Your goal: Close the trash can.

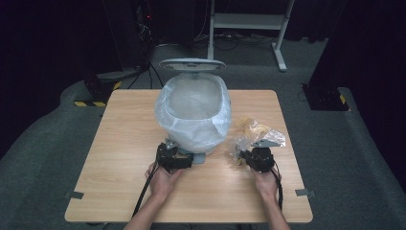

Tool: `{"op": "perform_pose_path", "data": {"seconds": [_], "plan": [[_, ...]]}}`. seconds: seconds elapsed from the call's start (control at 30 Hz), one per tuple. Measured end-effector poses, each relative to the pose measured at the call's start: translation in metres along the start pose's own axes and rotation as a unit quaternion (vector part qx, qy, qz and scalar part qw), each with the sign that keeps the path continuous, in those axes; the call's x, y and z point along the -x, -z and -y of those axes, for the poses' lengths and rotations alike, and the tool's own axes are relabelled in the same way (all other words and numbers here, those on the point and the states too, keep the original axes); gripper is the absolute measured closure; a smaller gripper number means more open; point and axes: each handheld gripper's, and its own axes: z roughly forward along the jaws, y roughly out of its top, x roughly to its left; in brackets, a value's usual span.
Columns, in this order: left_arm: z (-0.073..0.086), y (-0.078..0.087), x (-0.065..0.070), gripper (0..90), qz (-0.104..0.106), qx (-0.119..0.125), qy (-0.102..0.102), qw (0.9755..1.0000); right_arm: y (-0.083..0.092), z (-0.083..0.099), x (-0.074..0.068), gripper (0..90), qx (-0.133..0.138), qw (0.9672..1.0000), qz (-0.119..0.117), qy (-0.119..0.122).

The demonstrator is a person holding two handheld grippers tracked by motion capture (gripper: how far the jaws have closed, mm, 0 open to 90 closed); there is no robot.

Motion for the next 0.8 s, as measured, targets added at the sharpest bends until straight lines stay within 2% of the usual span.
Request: {"op": "perform_pose_path", "data": {"seconds": [0.1,0.8], "plan": [[0.000,0.000,0.001,6.2,0.004,-0.002,0.004,1.0000,0.002,0.000,0.000,82.9,0.001,1.0000,-0.002,0.000],[0.000,0.000,0.000,6.2,0.001,0.000,0.001,1.0000,0.026,-0.002,-0.002,83.1,0.026,0.9991,-0.035,0.003]]}}
